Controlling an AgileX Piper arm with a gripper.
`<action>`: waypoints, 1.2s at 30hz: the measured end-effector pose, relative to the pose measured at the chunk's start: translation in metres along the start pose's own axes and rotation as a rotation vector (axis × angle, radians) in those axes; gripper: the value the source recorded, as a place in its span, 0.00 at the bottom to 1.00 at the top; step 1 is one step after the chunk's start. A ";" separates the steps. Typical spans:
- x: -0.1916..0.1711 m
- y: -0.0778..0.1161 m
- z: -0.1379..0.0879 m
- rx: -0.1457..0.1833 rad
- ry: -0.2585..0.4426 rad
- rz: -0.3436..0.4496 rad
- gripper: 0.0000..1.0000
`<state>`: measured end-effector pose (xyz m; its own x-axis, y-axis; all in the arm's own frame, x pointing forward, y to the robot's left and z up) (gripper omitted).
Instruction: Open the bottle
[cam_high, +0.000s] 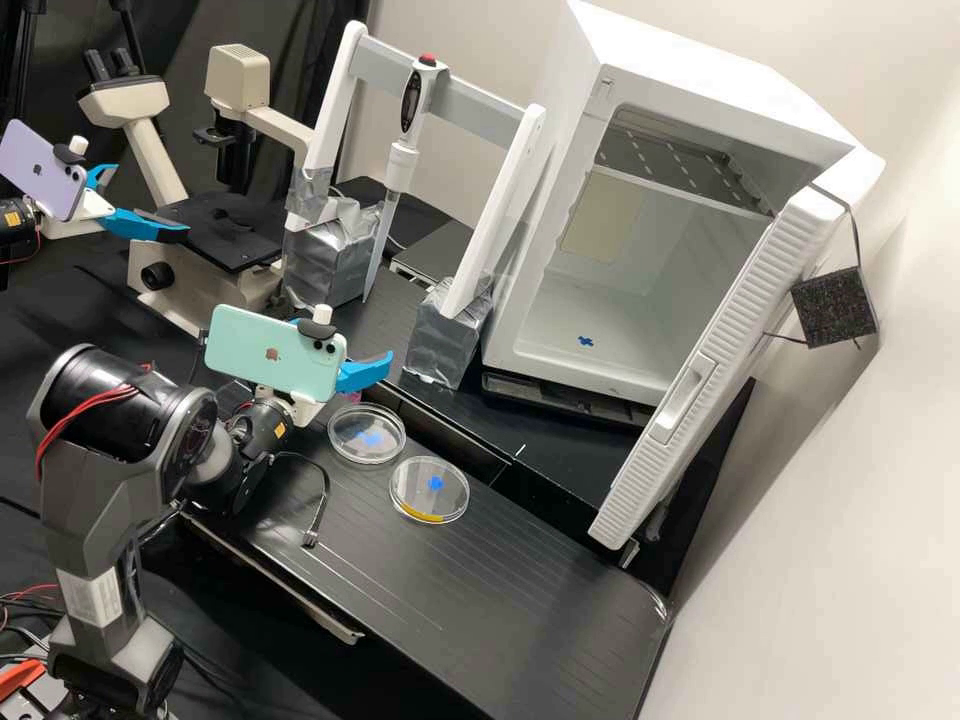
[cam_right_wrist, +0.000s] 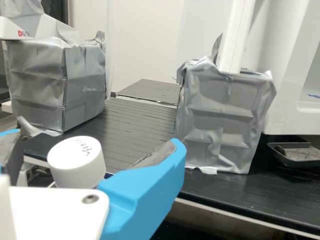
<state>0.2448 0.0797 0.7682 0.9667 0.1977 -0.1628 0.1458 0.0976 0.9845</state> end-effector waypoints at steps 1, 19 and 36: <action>0.000 0.000 0.000 0.000 0.000 0.000 0.00; 0.000 0.000 0.000 0.000 0.001 -0.001 0.00; 0.000 -0.003 -0.004 -0.008 0.015 -0.011 0.00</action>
<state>0.2432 0.0833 0.7652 0.9617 0.2116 -0.1743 0.1542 0.1080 0.9821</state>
